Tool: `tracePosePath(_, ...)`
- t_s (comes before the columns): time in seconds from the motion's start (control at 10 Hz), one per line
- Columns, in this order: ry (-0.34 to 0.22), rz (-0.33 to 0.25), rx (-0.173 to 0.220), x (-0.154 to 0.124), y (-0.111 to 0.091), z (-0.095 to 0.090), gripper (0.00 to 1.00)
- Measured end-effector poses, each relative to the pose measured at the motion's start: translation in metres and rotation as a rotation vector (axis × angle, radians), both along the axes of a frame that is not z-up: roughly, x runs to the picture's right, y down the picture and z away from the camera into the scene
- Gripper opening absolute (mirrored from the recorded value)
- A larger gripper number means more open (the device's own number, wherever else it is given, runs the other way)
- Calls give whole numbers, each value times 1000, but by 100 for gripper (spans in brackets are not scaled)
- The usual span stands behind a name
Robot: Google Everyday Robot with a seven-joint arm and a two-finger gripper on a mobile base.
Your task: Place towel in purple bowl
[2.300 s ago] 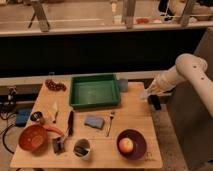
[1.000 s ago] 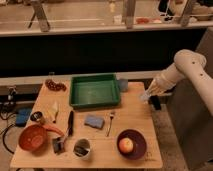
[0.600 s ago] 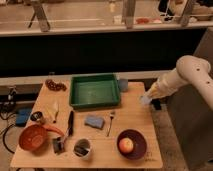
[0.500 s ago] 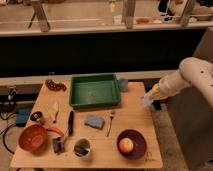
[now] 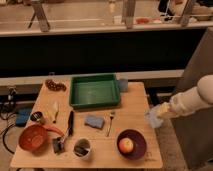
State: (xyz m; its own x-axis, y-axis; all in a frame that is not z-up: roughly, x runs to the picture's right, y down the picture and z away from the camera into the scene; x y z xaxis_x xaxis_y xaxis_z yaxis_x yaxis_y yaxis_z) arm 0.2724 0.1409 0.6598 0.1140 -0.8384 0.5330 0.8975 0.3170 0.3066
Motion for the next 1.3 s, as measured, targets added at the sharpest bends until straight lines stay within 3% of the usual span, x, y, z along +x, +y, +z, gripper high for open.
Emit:
tracePosePath(0.4, -48, -168, 19, -27, 54, -9, 8)
tracePosePath(0.5, -59, -202, 27, -38, 59, -8, 8)
tracePosePath(0.8, -83, -236, 49, -47, 61, -9, 8)
tracePosePath(1.3, -119, -261, 90, -53, 69, -27, 8)
